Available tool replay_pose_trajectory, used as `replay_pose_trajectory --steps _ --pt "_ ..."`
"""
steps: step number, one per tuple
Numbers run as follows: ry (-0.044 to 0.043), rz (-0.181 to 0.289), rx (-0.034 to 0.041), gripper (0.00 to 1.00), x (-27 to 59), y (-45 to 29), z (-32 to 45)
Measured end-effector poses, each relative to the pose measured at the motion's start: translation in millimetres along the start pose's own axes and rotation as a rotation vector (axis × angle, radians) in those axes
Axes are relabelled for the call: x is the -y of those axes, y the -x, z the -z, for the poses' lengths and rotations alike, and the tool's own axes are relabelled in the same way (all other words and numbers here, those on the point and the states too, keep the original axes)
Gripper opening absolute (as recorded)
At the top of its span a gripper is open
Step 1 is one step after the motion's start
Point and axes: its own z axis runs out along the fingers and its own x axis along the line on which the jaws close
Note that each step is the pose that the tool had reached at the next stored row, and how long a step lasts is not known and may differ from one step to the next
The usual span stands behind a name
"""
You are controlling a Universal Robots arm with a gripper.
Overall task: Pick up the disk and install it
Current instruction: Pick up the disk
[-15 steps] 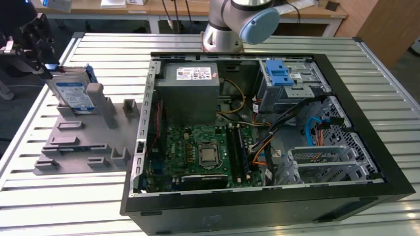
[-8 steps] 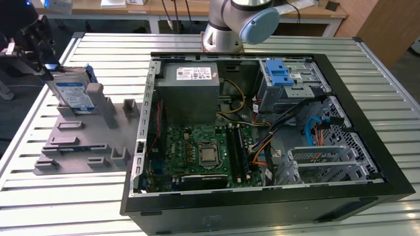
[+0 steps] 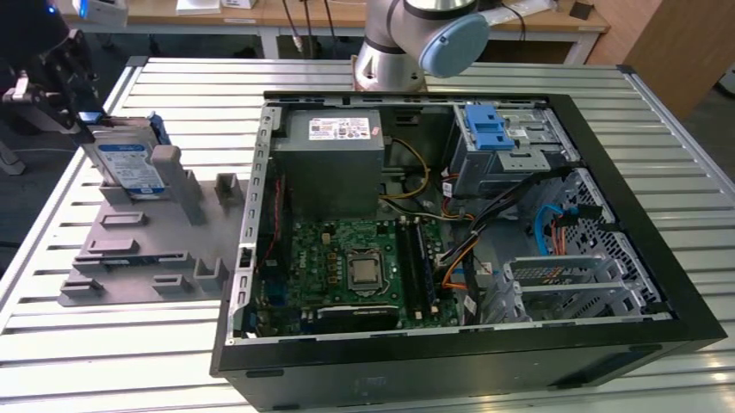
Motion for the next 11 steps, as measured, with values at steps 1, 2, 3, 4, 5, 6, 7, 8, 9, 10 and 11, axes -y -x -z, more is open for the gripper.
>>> replay_pose_trajectory --steps 1,2,3,4,5,6,7,8,9,10,11 --pt "0.0001 0.000 0.0000 0.53 -0.1 0.0 -0.5" --pt "0.0001 0.000 0.0000 0.53 -0.2 0.0 -1.0" --pt "0.0000 0.000 -0.0001 0.53 -0.3 0.0 -1.5" --pt "0.0001 0.000 -0.0001 0.53 -0.4 0.0 -1.9" --pt "0.0001 0.000 -0.0001 0.53 -0.5 0.0 -2.3" --pt "0.0000 0.000 0.0000 0.53 -0.5 0.0 -2.7" --pt "0.0001 0.000 0.0000 0.53 -0.6 0.0 -3.1" --pt "0.0001 0.000 0.0000 0.53 -0.6 0.0 -3.5" --pt "0.0001 0.000 0.0000 0.53 -0.7 0.0 -3.8" --pt "0.0001 0.000 -0.0001 0.53 -0.7 0.0 -4.1" --pt "0.0001 0.000 0.0000 0.53 -0.7 0.0 -4.4"
